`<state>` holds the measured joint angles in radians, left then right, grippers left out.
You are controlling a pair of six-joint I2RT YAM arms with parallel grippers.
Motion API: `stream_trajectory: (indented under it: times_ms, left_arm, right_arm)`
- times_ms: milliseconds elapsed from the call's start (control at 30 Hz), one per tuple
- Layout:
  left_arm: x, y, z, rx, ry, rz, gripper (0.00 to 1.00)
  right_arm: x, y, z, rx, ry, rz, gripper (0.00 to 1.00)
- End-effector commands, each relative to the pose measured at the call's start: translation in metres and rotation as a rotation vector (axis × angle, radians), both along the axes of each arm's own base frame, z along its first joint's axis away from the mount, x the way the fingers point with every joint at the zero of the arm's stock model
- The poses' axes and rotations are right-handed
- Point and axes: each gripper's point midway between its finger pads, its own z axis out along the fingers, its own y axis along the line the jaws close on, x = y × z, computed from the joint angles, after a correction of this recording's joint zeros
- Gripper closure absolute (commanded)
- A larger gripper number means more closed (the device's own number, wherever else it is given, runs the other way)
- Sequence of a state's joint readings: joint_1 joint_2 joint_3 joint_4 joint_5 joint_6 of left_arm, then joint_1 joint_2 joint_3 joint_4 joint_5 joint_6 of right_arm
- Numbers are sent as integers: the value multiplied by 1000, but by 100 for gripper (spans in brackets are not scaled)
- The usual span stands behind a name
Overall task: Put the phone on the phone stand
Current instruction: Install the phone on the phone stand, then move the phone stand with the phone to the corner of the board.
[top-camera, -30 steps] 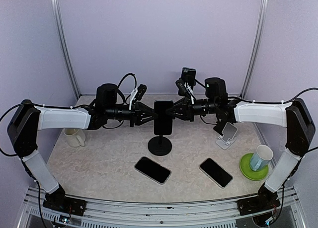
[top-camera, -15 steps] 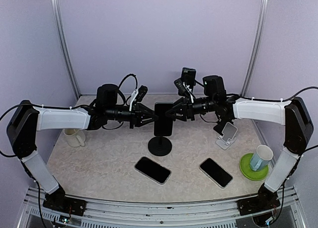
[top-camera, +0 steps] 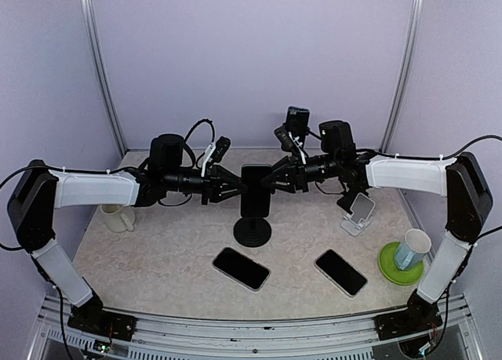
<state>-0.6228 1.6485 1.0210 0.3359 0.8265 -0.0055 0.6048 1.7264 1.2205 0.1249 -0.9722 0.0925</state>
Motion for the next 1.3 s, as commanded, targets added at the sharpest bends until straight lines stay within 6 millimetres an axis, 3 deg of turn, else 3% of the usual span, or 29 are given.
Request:
stream_trajectory:
  times_ms: [0,267,500,600,700,900,1067,1267]
  left_arm:
    - [-2,6,15,-48,35,3,100]
    - [-1,6,17,-64,48,0,100]
    - [0,7,22,-73,29,1,100]
    - [3,8,27,-79,10,11,100]
    - [12,9,34,-84,-13,25,100]
    - [27,11,51,-96,-83,30,100]
    - [51,21,68,-121,-130,45,100]
    - [87,29,84,-142,-165,75,100]
  right_arm:
    - [-11,-1,-20,-38,118,40,61]
    - [-17,-3,-19,-40,128,57,58]
    - [-21,-3,-21,-36,142,92,64]
    - [-22,-4,-21,-43,133,88,56]
    - [-21,-9,-15,-54,97,60,42]
    - [-13,-31,6,-52,41,-29,24]
    - [-1,-63,30,-21,20,-171,15]
    - [-10,-89,48,-7,-17,-287,13]
